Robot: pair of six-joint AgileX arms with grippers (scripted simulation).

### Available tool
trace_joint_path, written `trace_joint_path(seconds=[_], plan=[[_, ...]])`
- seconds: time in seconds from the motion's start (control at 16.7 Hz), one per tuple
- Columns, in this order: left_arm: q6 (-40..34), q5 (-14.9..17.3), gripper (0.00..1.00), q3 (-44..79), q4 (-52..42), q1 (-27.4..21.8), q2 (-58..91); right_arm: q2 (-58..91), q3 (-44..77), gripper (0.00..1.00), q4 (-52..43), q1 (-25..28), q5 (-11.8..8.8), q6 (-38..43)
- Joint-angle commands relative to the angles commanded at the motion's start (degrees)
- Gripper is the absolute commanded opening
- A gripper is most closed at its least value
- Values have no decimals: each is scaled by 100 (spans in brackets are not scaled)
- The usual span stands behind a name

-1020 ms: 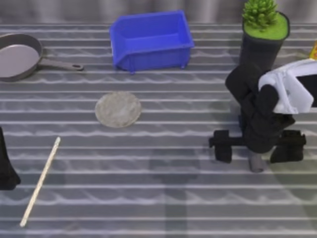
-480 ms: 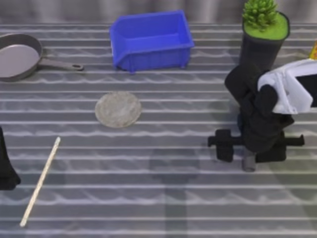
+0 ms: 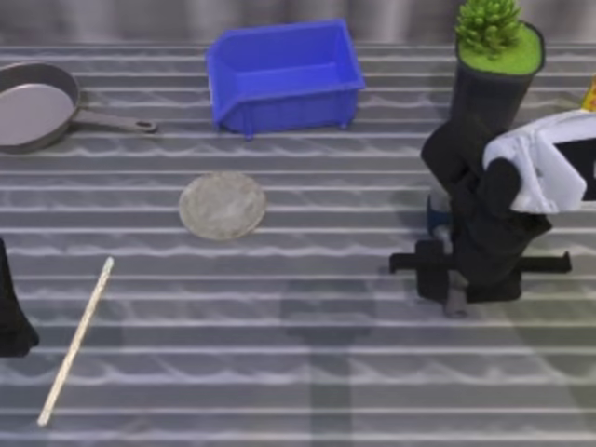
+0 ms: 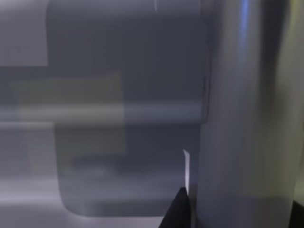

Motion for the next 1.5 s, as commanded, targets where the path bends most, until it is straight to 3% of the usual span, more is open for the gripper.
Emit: trace_joint_path(seconds=[0.18,0.24,0.42,0.6,1.5], plan=[[0,0,100,0,0,0,0,0,0,0,0,0,0,0],[0,0,100,0,0,0,0,-235,132,0,-58,62,-227,141],[0,0,100,0,0,0,0,-275,96,0,134,71,-274,70],[0,0,100,0,0,0,0,-404,-46,0,854,90,-451,-169],[0,0,100,0,0,0,0,-2053,-1920,0,7672,73,-2104,-2373]])
